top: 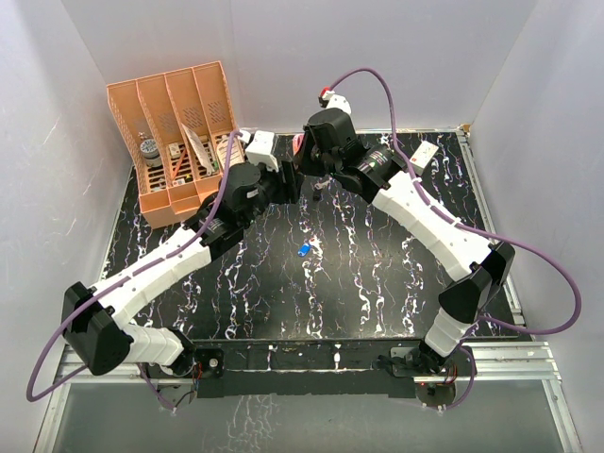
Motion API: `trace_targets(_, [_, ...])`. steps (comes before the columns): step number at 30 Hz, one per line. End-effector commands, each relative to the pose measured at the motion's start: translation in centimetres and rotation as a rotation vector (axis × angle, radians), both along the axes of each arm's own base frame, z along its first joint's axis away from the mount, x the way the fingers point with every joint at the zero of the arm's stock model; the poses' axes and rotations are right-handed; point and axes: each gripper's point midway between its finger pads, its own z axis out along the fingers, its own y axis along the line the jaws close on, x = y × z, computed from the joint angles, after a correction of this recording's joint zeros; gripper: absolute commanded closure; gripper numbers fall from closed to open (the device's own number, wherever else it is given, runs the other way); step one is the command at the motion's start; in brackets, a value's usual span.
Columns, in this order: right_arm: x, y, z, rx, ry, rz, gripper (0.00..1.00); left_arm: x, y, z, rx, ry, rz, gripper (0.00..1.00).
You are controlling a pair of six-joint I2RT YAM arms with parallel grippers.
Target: Put the keys on the keyring
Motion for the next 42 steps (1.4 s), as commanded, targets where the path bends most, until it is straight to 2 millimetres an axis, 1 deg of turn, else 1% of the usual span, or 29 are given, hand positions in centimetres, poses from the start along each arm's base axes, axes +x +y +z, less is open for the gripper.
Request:
trace_targets(1, [0.1, 0.4, 3.7, 0.077, -0.072, -0.008, 1.00, 0.0, -0.6, 2.1, -0.035, -0.027, -0.011, 0.46])
trace_targets(7, [0.1, 0.6, 3.6, 0.077, -0.070, -0.005, 1.00, 0.3, -0.7, 1.9, -0.034, -0.019, -0.003, 0.49])
trace_targets(17, [0.2, 0.8, 3.5, 0.076, -0.069, -0.003, 1.00, 0.3, -0.4, 2.4, -0.045, -0.033, 0.009, 0.56])
trace_targets(22, [0.2, 0.6, 3.6, 0.074, -0.073, -0.009, 1.00, 0.0, -0.2, 3.3, -0.078, -0.065, 0.007, 0.56])
trace_targets(28, [0.2, 0.6, 3.4, 0.072, -0.069, -0.011, 1.00, -0.2, 0.0, 3.9, -0.097, -0.086, 0.006, 0.56])
trace_targets(33, [0.1, 0.6, 3.4, 0.074, -0.069, -0.009, 1.00, -0.4, 0.0, 4.0, -0.104, -0.089, 0.005, 0.57])
trace_targets(36, [0.1, 0.6, 3.3, 0.073, -0.067, -0.008, 1.00, -0.3, 0.0, 4.0, -0.108, -0.091, 0.004, 0.59])
trace_targets(42, [0.0, 0.5, 3.5, 0.075, -0.071, -0.009, 1.00, -0.2, -0.3, 3.6, -0.101, -0.076, -0.003, 0.60])
